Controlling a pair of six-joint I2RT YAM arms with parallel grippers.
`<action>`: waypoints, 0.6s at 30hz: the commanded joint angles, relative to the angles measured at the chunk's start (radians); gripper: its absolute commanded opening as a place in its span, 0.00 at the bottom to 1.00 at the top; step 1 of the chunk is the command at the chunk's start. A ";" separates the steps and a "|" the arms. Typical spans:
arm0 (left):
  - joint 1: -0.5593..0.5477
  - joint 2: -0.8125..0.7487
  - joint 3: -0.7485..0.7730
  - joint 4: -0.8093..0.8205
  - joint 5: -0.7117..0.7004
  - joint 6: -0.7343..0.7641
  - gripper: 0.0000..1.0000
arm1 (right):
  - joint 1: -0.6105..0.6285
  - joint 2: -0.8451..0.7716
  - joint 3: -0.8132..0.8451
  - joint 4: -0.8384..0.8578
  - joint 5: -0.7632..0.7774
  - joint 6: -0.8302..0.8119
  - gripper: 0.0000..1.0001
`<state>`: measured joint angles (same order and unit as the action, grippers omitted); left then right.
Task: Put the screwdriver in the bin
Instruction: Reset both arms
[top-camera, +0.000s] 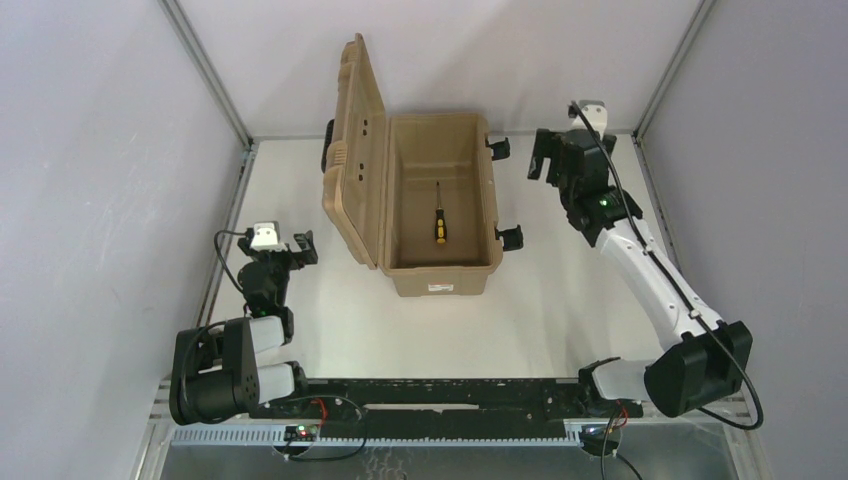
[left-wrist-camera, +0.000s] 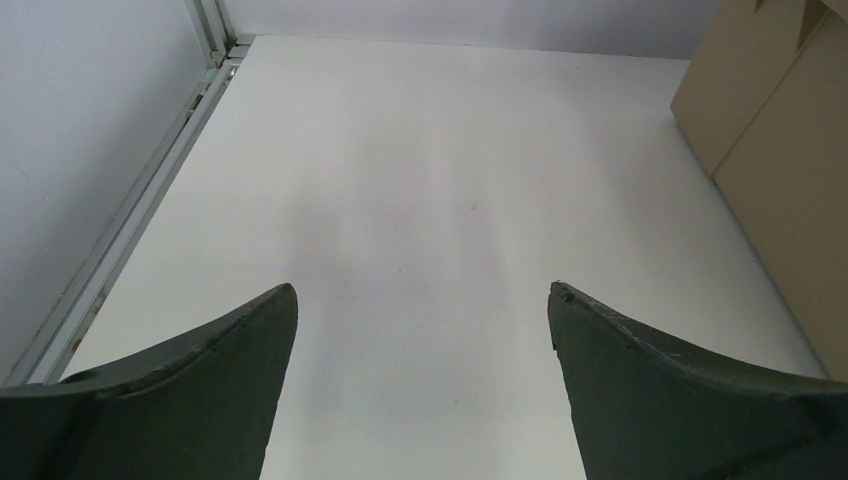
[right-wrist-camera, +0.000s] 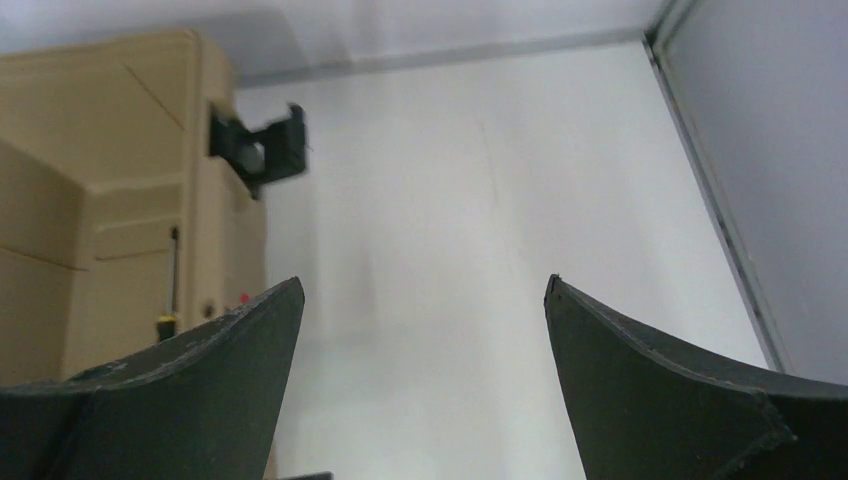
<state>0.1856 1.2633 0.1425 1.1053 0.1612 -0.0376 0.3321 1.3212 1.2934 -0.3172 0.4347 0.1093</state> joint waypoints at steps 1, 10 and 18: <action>-0.003 0.002 -0.019 0.104 0.001 -0.010 1.00 | -0.049 -0.063 -0.118 0.029 -0.036 0.075 0.99; -0.002 0.002 -0.018 0.103 0.001 -0.010 1.00 | -0.117 -0.080 -0.351 0.074 -0.102 0.141 1.00; -0.002 0.002 -0.019 0.103 0.000 -0.010 1.00 | -0.117 -0.081 -0.498 0.116 -0.098 0.216 1.00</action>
<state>0.1856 1.2633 0.1425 1.1053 0.1612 -0.0376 0.2173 1.2701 0.8177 -0.2646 0.3405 0.2626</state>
